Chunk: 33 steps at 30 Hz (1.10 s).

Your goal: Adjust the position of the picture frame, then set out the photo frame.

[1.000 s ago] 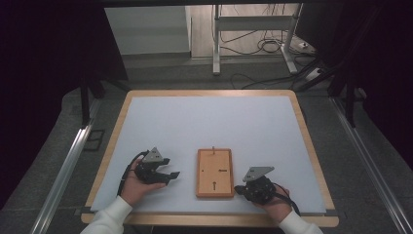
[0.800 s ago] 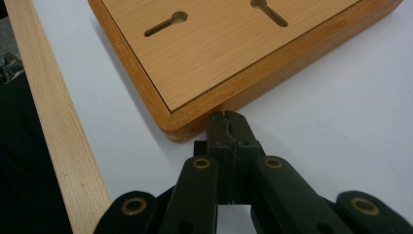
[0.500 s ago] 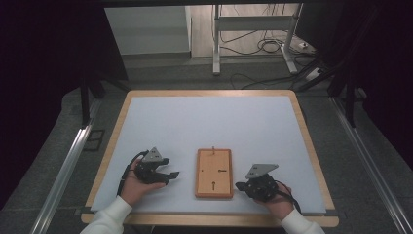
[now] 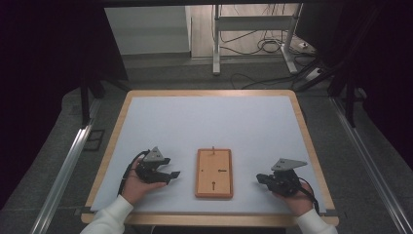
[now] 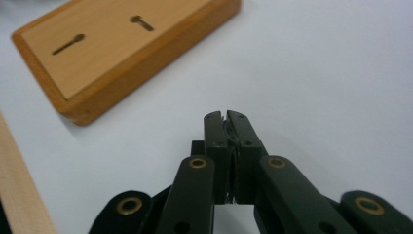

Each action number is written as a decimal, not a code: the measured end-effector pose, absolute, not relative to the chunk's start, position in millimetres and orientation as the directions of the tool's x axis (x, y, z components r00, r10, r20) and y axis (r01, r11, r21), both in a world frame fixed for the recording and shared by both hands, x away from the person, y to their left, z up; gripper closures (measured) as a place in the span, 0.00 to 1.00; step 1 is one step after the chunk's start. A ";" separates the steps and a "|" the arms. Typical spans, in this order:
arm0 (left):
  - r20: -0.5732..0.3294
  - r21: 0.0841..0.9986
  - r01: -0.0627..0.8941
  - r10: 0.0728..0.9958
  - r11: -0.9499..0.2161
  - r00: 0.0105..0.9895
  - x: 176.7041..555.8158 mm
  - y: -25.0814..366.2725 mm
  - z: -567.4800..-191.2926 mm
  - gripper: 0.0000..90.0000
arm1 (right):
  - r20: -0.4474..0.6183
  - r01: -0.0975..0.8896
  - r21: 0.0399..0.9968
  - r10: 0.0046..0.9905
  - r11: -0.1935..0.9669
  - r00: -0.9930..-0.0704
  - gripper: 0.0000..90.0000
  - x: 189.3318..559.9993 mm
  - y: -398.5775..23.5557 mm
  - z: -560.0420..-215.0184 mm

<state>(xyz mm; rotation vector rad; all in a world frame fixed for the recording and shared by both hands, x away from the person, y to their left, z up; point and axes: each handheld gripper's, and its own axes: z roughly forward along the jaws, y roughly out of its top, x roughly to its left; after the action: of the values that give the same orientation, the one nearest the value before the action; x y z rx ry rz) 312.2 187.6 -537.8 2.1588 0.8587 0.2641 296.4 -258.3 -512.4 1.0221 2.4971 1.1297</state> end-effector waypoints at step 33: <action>-0.047 0.786 0.356 0.526 -0.505 0.849 344.5 108.1 -506.6 0.35 | 0.090 0.507 0.756 0.700 0.415 -0.708 0.38 292.2 -259.6 -512.9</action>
<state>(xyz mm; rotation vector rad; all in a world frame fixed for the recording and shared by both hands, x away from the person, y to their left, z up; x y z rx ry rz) 344.5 108.1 -506.6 2.1531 0.6390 0.2489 292.2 -259.6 -512.9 1.0589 2.4319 1.1724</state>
